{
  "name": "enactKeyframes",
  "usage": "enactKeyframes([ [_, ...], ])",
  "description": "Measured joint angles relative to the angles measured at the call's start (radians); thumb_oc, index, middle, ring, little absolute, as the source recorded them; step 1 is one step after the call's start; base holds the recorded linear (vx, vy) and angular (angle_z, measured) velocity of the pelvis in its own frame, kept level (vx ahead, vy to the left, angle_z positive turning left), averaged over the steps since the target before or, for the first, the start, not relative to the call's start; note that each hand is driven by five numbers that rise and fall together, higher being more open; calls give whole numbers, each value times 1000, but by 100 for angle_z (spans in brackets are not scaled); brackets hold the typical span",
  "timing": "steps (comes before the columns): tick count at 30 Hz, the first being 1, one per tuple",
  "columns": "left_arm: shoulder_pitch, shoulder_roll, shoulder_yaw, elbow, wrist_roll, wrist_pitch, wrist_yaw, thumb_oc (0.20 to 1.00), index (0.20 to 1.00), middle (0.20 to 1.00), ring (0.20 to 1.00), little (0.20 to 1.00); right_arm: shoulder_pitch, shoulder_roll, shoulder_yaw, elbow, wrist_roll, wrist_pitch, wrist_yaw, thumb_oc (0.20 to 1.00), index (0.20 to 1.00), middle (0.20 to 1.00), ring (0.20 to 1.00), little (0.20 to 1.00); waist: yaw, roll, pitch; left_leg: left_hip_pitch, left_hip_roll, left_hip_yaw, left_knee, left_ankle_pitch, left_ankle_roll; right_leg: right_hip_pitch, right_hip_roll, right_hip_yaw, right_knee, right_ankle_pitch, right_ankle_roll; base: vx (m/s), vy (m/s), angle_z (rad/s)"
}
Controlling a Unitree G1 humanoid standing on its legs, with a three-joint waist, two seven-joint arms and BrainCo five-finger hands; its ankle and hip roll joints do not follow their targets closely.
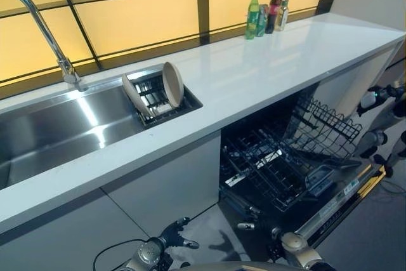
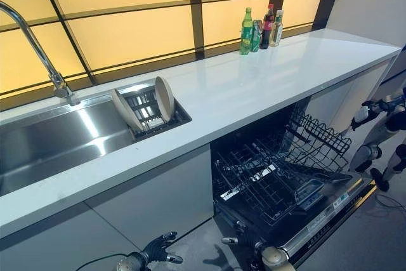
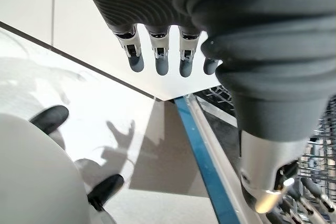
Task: Pick up plates and place into dishwasher.
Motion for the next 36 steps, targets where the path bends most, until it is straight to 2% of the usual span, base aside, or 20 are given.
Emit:
enactKeyframes([
  [5, 17, 2, 19, -34, -1, 1, 1, 1000, 1000, 1000, 1000, 1000, 21, 4, 0, -52, 44, -1, 74, 1000, 1000, 1000, 1000, 1000, -3, -17, -10, 1, 2, 0, 0, 2, 1, 2, 1, -1, 0, 2, 3, 58, 6, 0],
  [8, 34, 5, 61, -51, -79, 2, -4, 1000, 1000, 1000, 1000, 1000, 31, 5, 0, -58, 57, -1, 70, 1000, 1000, 1000, 1000, 1000, -3, -24, -14, 5, 2, 0, -1, 3, 2, 6, 1, -1, 0, 2, 3, 52, -10, 0],
  [11, 62, 30, 93, -167, -167, 2, -64, 1000, 1000, 1000, 1000, 1000, 56, -1, -5, -143, 83, 1, 48, 1000, 1000, 1000, 1000, 1000, -3, -22, -10, 18, 1, 0, -1, 6, 3, 11, 1, -1, 0, 2, 3, 11, -2, 0],
  [14, 77, 85, 95, -363, -237, -10, -165, 1000, 1000, 1000, 1000, 1000, 69, -5, -8, -229, 114, 13, 31, 1000, 1000, 1000, 1000, 1000, -3, -18, -8, 19, 2, -1, -2, 4, 2, 20, 1, -2, 0, 1, 2, -15, 26, 2],
  [19, 55, 237, 98, -757, -341, -42, -380, 1000, 1000, 1000, 1000, 1000, 76, -48, -15, -258, 120, 39, 25, 1000, 1000, 1000, 1000, 1000, -2, 1, 2, 15, 1, -3, -2, 4, 1, 19, 0, -2, 0, 0, 0, -16, 56, 2],
  [22, 23, 272, 129, -974, -515, 4, -540, 1000, 1000, 1000, 1000, 1000, 79, -65, -18, -258, 120, 52, 10, 1000, 1000, 1000, 1000, 1000, 0, 12, 7, 14, 1, -8, -1, 4, 1, 20, 0, -3, 0, 0, -1, 32, 9, 4],
  [25, -56, 248, 191, -1120, -692, 47, -592, 1000, 1000, 1000, 1000, 1000, 93, -50, -22, -256, 116, 51, 9, 1000, 1000, 1000, 1000, 1000, 0, 16, 4, 19, 1, -13, -1, 4, 2, 26, 1, -6, 0, 2, 2, 51, -23, 4],
  [28, -160, 252, 281, -1168, -745, 28, -487, 1000, 1000, 1000, 1000, 1000, 105, -31, -21, -257, 120, 49, 19, 1000, 1000, 1000, 1000, 1000, -1, 20, 1, 19, 1, -19, -1, 5, 2, 30, 2, -10, 0, 1, 2, 50, -48, 4],
  [31, -255, 300, 395, -1168, -735, -47, -319, 1000, 1000, 1000, 1000, 1000, 124, -32, -22, -265, 154, 47, 40, 1000, 1000, 1000, 1000, 1000, -4, 18, 0, 20, 1, -21, -1, 5, 2, 32, 3, -11, 0, 1, 2, 42, -21, 2],
  [34, -331, 386, 478, -1153, -589, -146, -58, 1000, 1000, 1000, 1000, 1000, 142, -36, -24, -294, 182, 27, 45, 1000, 1000, 1000, 1000, 1000, -3, 18, -2, 20, 0, -22, -1, 5, 2, 34, 2, -12, 0, 0, 2, 25, 5, 1],
  [36, -399, 498, 479, -1100, -422, -177, 122, 1000, 1000, 1000, 1000, 1000, 147, -38, -24, -326, 191, 25, 44, 1000, 1000, 1000, 1000, 1000, -4, 15, -6, 20, 0, -23, -1, 5, 2, 34, 2, -13, 0, 0, 2, 55, 31, 2],
])
